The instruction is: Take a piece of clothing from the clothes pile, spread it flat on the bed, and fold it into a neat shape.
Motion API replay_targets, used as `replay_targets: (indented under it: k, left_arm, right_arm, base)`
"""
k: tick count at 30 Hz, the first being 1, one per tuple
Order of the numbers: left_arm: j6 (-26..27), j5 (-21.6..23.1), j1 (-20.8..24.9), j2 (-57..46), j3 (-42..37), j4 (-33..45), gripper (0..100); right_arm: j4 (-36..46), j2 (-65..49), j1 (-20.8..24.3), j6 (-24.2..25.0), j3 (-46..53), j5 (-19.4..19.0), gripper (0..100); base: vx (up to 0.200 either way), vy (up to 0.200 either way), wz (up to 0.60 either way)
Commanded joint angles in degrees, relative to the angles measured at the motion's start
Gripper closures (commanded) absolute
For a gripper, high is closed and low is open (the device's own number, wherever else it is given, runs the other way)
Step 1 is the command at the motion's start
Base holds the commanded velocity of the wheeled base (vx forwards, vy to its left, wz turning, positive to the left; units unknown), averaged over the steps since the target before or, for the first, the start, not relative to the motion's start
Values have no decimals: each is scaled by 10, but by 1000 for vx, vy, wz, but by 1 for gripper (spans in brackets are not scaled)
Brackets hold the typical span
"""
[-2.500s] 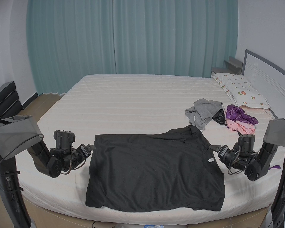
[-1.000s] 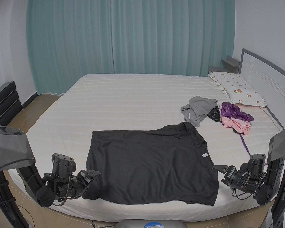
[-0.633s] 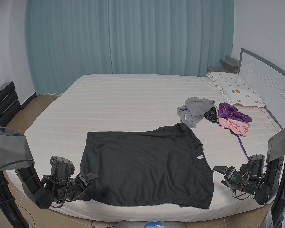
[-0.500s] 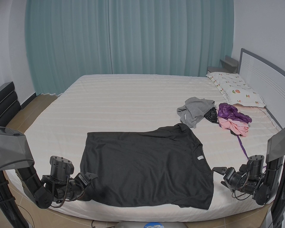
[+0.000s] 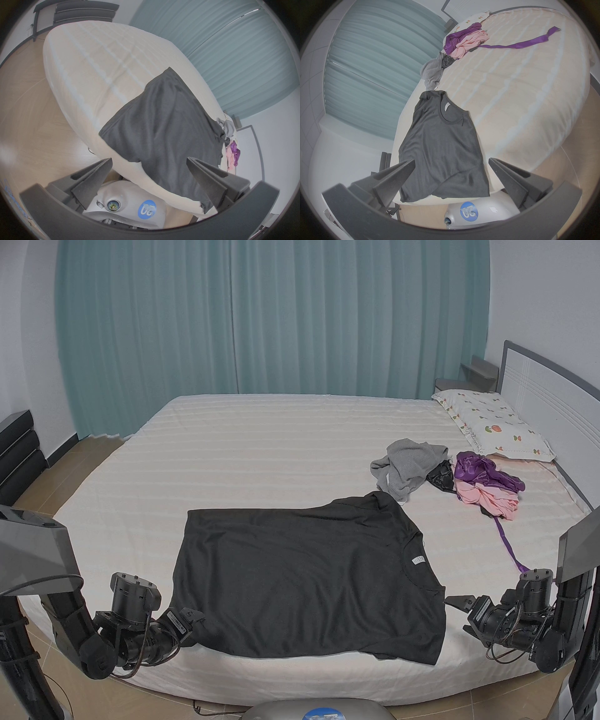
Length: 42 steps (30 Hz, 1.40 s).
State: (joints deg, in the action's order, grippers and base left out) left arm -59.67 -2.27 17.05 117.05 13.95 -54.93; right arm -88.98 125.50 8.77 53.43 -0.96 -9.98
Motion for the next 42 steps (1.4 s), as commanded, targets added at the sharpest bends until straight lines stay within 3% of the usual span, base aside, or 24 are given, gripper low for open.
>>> replay_targets:
  k: [1,11,19,30,31,42]
  left_arm:
    - [0,-18,-4,40,6,-1,0]
    - [25,-68,-30,88,13,-19,0]
    - [61,-70,-52,152,2,-127,0]
    - [68,-70,-63,162,4,-160,0]
    - [69,-70,-65,163,3,-164,100]
    - [72,-70,-68,175,-12,-207,100]
  right_arm:
    - [-8,7,0,0,7,0,0]
    - [-8,10,-1,1,7,0,0]
    - [-8,10,-1,2,7,0,0]
    - [-8,9,-1,2,6,0,0]
    - [-8,9,-1,2,6,0,0]
    - [-8,9,-5,3,5,-3,0]
  base:
    - [0,0,0]
    - [0,0,0]
    - [0,0,0]
    - [0,0,0]
    - [0,0,0]
    - [0,0,0]
